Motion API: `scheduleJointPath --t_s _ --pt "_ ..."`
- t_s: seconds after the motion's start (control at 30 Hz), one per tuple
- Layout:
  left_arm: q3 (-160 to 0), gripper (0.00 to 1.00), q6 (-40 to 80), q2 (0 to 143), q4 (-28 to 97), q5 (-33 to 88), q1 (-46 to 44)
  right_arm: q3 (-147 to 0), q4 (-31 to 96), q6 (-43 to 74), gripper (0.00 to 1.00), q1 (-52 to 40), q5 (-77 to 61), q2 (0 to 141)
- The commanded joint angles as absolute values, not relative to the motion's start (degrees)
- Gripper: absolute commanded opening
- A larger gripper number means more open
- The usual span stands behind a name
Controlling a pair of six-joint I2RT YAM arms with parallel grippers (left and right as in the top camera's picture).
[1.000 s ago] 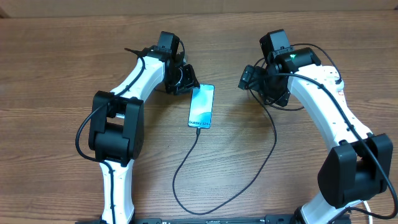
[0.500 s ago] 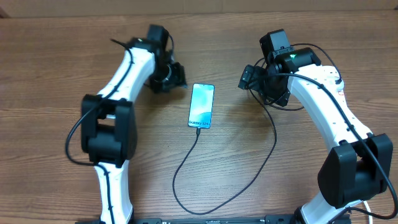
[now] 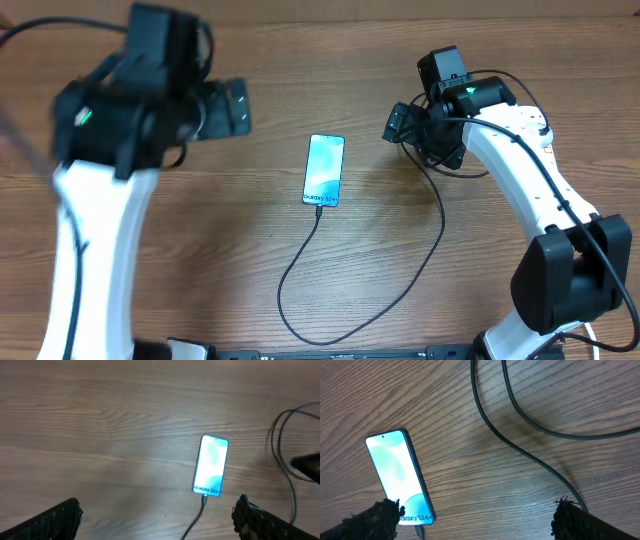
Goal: Plug charger to phone and switch on socket
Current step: 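Open the left gripper and lift it away from the phone, then move the right gripper over to the white power strip's switch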
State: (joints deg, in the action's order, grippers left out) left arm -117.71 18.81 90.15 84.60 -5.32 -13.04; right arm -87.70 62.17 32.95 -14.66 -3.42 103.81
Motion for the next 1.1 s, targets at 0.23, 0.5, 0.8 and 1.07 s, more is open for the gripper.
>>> scheduleJointPath --t_s 0.23,0.5,0.8,1.07 --pt "-117.5 1.00 17.8 86.6 86.7 -7.5 -13.1 -88.1 62.3 32.7 1.00 -14.5 -2.6 102.5" --pt "-117.5 1.00 17.8 86.9 86.8 -7.5 -13.1 -91.5 64.4 29.6 1.00 -10.9 -2.6 102.5" --pt "-117.5 1.00 17.8 86.9 86.7 -7.5 -13.1 -104.6 70.4 20.6 1.00 7.2 -6.3 102.5" --pt "-117.5 1.00 17.8 86.9 86.7 -7.5 -13.1 -105.0 66.4 13.6 1.00 22.9 -8.3 104.0"
